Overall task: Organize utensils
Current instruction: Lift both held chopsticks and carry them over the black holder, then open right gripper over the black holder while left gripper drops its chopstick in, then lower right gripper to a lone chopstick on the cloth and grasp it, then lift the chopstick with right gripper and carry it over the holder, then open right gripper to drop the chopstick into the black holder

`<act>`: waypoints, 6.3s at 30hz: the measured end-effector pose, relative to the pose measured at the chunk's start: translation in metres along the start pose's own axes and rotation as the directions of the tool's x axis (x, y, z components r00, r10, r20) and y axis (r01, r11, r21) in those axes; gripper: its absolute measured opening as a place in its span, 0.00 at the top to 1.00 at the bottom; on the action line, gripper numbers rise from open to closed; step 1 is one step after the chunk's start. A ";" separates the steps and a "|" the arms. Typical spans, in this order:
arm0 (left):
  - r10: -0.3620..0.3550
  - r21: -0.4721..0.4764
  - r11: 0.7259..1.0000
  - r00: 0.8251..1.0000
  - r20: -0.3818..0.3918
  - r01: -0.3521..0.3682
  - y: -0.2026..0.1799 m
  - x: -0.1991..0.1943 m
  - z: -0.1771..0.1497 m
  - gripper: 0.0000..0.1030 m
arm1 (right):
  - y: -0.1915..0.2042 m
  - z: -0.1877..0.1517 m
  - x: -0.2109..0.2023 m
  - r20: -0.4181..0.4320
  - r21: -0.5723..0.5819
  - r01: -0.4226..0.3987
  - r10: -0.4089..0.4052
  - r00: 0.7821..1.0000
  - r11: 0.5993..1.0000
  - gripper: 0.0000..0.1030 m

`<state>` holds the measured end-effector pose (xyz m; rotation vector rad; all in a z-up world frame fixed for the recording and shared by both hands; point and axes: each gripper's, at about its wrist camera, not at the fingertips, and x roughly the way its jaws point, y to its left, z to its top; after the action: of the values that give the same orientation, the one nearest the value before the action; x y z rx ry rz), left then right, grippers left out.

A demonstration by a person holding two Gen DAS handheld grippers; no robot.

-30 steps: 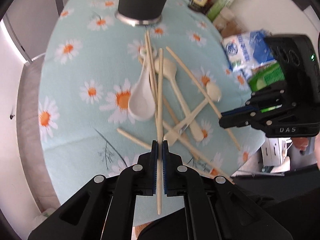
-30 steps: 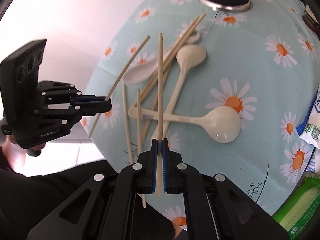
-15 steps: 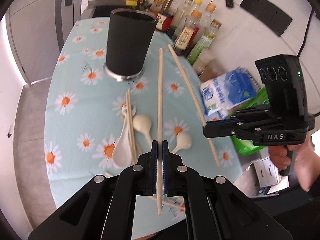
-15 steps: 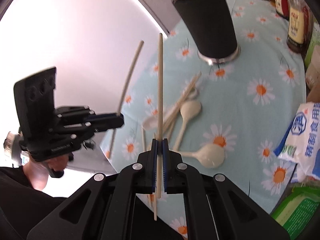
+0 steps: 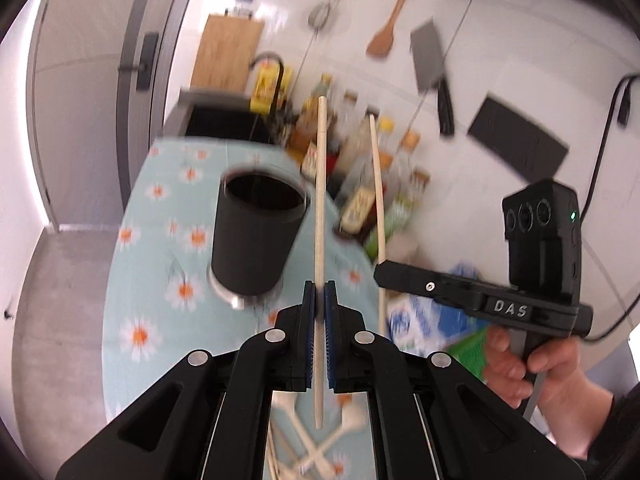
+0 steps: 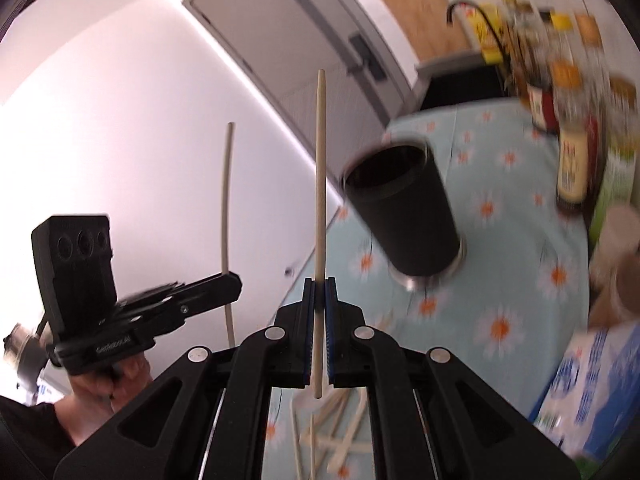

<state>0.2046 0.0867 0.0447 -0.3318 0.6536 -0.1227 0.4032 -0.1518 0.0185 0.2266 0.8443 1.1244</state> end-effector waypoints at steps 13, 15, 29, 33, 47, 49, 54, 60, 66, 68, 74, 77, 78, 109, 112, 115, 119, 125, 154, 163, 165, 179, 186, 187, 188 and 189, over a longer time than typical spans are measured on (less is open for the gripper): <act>-0.006 -0.015 1.000 0.980 0.197 0.009 0.019 0.022 0.083 0.97 | 0.015 0.082 0.029 0.194 -0.028 0.101 -0.093 0.976 0.995 0.94; -0.009 -0.011 1.000 0.976 0.219 0.011 0.023 0.027 0.093 0.97 | 0.015 0.093 0.033 0.214 -0.026 0.109 -0.101 0.972 0.994 0.94; -0.021 0.034 0.999 0.935 0.354 0.010 0.045 0.085 0.113 0.97 | -0.021 0.101 0.089 0.324 -0.068 0.231 -0.198 0.925 0.970 0.94; -0.014 0.012 1.000 0.941 0.339 0.011 0.056 0.103 0.098 0.97 | -0.039 0.091 0.110 0.291 -0.031 0.242 -0.223 0.930 0.970 0.94; -0.005 0.013 1.000 0.971 0.237 0.001 0.073 0.131 0.064 0.97 | -0.052 0.070 0.121 0.252 -0.016 0.236 -0.225 0.941 0.972 0.94; -0.004 0.020 1.000 0.972 0.235 -0.001 0.072 0.131 0.062 0.97 | -0.050 0.069 0.119 0.258 -0.017 0.230 -0.218 0.941 0.973 0.95; -0.004 0.010 1.000 0.970 0.245 0.002 0.074 0.128 0.062 0.97 | -0.047 0.071 0.106 0.290 -0.011 0.220 -0.208 0.934 0.975 0.95; 0.001 -0.001 1.000 0.969 0.245 -0.001 0.071 0.126 0.065 0.96 | -0.046 0.071 0.096 0.288 0.006 0.214 -0.207 0.935 0.977 0.94; 0.005 0.006 1.000 0.970 0.243 -0.006 0.066 0.130 0.062 0.70 | -0.050 0.072 0.078 0.309 0.025 0.216 -0.213 0.927 0.976 0.80; 0.002 0.005 1.000 0.970 0.243 -0.003 0.065 0.130 0.061 0.70 | -0.053 0.074 0.070 0.316 0.033 0.221 -0.220 0.923 0.975 0.79; -0.001 0.002 1.000 0.965 0.262 0.000 0.064 0.118 0.063 0.70 | -0.067 0.102 0.059 0.265 0.062 0.245 -0.253 0.930 0.967 0.67; 0.007 -0.007 1.000 0.961 0.277 -0.005 0.066 0.107 0.065 0.70 | -0.067 0.126 0.067 0.191 0.010 0.284 -0.281 0.941 0.959 0.67; 0.010 -0.012 1.000 0.960 0.280 -0.007 0.067 0.103 0.065 0.70 | -0.067 0.132 0.070 0.172 -0.006 0.296 -0.290 0.941 0.955 0.67; -0.039 -0.045 0.998 0.956 0.291 0.055 0.050 -0.012 0.001 0.55 | -0.194 0.154 0.284 -0.674 -0.415 0.426 -0.586 0.449 0.804 0.59; -0.031 -0.058 0.997 0.964 0.263 0.047 0.046 -0.009 -0.010 0.55 | -0.198 0.140 0.301 -0.691 -0.466 0.401 -0.607 0.392 0.789 0.60; -0.025 -0.075 0.996 0.968 0.252 0.045 0.042 -0.012 -0.020 0.55 | -0.191 0.127 0.316 -0.706 -0.497 0.339 -0.599 0.376 0.799 0.60; -0.018 -0.076 0.996 0.968 0.249 0.038 0.037 -0.019 -0.027 0.55 | -0.187 0.114 0.329 -0.709 -0.538 0.299 -0.615 0.344 0.788 0.65; -0.008 -0.097 0.995 0.970 0.242 0.033 0.037 -0.020 -0.030 0.55 | -0.187 0.108 0.337 -0.719 -0.541 0.279 -0.608 0.337 0.793 0.70; -0.005 -0.098 0.995 0.979 0.202 0.025 0.042 -0.021 -0.037 0.55 | -0.174 0.201 0.223 -0.557 -0.367 0.432 -0.566 0.607 0.824 0.95; -0.035 -0.084 0.995 0.978 0.206 0.053 0.052 -0.017 -0.034 0.55 | -0.092 0.244 0.133 -0.317 -0.254 0.437 -0.501 0.805 0.863 0.95; -0.043 -0.086 0.994 0.979 0.199 0.061 0.055 -0.015 -0.034 0.55 | -0.073 0.242 0.121 -0.264 -0.238 0.423 -0.477 0.838 0.874 0.95; -0.108 -0.069 0.990 0.983 0.148 0.120 0.070 -0.014 -0.039 0.55 | -0.026 0.166 0.094 0.052 -0.097 0.209 -0.204 0.978 0.973 0.95; -0.131 -0.041 0.990 0.983 0.132 0.137 0.073 -0.017 -0.037 0.55 | -0.025 0.123 0.101 0.145 -0.100 0.232 -0.216 0.965 0.968 0.95; -0.134 -0.040 0.989 0.982 0.131 0.140 0.074 -0.018 -0.037 0.55 | -0.025 0.119 0.102 0.150 -0.101 0.240 -0.224 0.963 0.965 0.95; -0.139 -0.038 0.989 0.982 0.131 0.145 0.074 -0.018 -0.037 0.55 | -0.026 0.116 0.103 0.152 -0.099 0.241 -0.225 0.962 0.965 0.95; -0.144 -0.036 0.988 0.981 0.130 0.149 0.074 -0.018 -0.036 0.55 | -0.026 0.112 0.104 0.155 -0.096 0.242 -0.225 0.962 0.966 0.95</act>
<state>0.1683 0.1504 0.0031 -0.4284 0.5059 -0.2258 0.5164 -0.0466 0.0295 0.1067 0.6582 0.9196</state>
